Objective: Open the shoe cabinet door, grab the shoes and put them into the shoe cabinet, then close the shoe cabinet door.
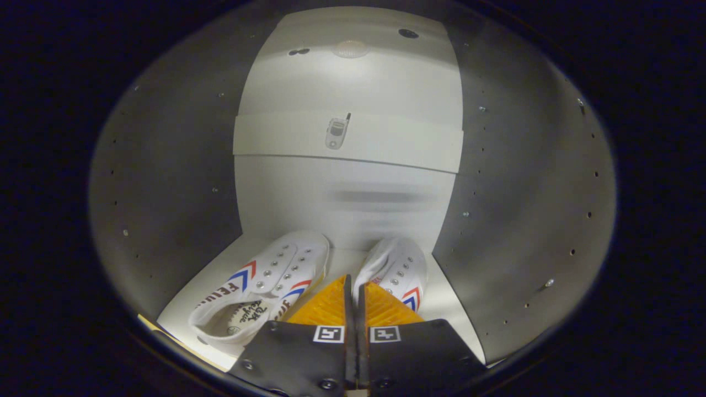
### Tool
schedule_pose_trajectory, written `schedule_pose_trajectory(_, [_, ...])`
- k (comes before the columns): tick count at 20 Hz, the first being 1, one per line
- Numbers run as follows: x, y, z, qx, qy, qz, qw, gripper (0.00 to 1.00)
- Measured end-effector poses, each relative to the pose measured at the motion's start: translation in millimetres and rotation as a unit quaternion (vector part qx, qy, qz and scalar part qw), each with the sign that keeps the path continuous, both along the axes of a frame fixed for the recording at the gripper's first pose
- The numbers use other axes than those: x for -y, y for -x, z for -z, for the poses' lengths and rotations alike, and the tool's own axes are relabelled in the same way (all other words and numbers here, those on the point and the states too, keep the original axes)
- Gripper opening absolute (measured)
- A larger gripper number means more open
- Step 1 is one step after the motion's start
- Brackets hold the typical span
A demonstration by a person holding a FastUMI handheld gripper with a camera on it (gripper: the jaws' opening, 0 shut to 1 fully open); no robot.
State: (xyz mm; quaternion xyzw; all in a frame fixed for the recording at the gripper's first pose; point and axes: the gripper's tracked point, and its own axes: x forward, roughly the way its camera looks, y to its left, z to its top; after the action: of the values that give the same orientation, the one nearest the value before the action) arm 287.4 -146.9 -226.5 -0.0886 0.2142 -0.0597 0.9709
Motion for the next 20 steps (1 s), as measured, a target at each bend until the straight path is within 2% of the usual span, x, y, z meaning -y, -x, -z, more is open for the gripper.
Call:
schedule_pose_trajectory(6, [-2, 3, 6, -0.010, -0.018, 0.015, 1.000, 0.07])
schedule_pose_trajectory(9, [-8, 12, -1, -0.004, -0.014, 0.014, 1.000, 0.26])
schedule_pose_trajectory(14, [-11, 33, -13, 0.006, -0.023, 0.031, 0.999, 0.27])
schedule_pose_trajectory(20, [-19, 80, -39, 0.033, -0.021, 0.043, 0.998, 0.26])
